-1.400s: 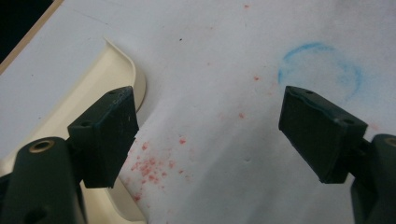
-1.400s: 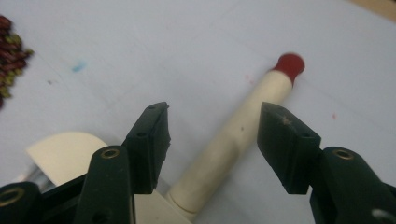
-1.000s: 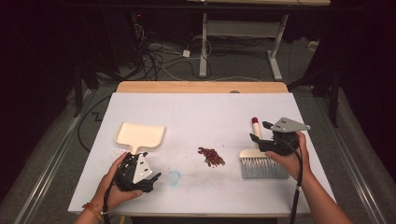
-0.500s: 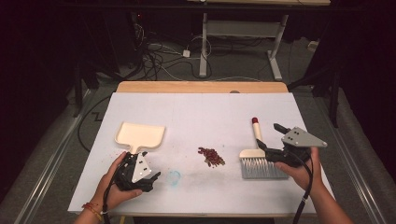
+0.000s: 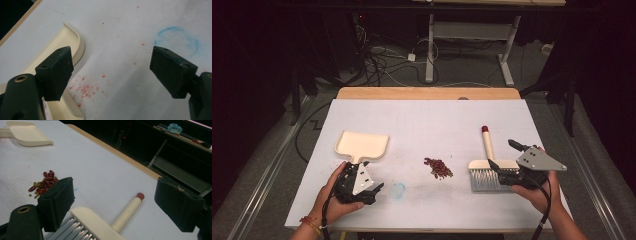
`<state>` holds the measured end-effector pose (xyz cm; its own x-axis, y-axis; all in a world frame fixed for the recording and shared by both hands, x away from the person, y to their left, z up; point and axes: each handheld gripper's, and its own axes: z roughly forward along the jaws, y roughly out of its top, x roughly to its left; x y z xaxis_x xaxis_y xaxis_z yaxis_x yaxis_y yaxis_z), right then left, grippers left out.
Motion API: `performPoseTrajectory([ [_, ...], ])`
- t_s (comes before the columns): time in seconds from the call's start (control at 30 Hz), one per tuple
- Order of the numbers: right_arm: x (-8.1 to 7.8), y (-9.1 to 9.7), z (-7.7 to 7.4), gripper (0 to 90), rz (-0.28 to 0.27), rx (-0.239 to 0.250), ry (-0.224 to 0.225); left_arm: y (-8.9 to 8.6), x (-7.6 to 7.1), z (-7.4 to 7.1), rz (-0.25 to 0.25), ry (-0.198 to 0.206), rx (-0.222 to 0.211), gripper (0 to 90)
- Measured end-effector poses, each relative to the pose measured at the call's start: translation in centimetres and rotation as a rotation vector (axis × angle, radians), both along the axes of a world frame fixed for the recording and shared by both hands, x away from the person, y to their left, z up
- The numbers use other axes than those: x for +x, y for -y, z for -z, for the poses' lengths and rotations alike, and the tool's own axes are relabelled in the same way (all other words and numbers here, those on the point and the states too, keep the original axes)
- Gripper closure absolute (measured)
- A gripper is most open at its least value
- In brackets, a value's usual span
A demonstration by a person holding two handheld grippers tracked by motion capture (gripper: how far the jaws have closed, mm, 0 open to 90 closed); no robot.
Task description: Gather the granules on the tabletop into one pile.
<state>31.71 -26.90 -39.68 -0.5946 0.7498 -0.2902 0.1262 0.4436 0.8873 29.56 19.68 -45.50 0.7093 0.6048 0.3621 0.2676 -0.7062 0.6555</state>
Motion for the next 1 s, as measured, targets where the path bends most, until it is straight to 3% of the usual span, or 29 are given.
performPoseTrajectory([
  [0.33,-1.3,0.6,1.4,16.7,-0.004,0.003,0.019,0.1,0.3,-0.1,0.003,0.004,-0.004,17.9],
  [0.57,-2.3,1.1,3.5,17.4,0.0,0.009,-0.003,0.3,0.8,0.0,0.007,-0.003,-0.007,17.9],
  [0.73,-2.7,1.4,4.9,18.0,-0.004,0.012,-0.043,0.3,0.7,0.0,0.008,-0.003,-0.002,17.9],
  [1.0,-3.2,0.9,5.1,16.8,-0.014,-0.021,-0.035,0.5,0.7,-0.1,0.013,0.002,-0.002,17.8],
])
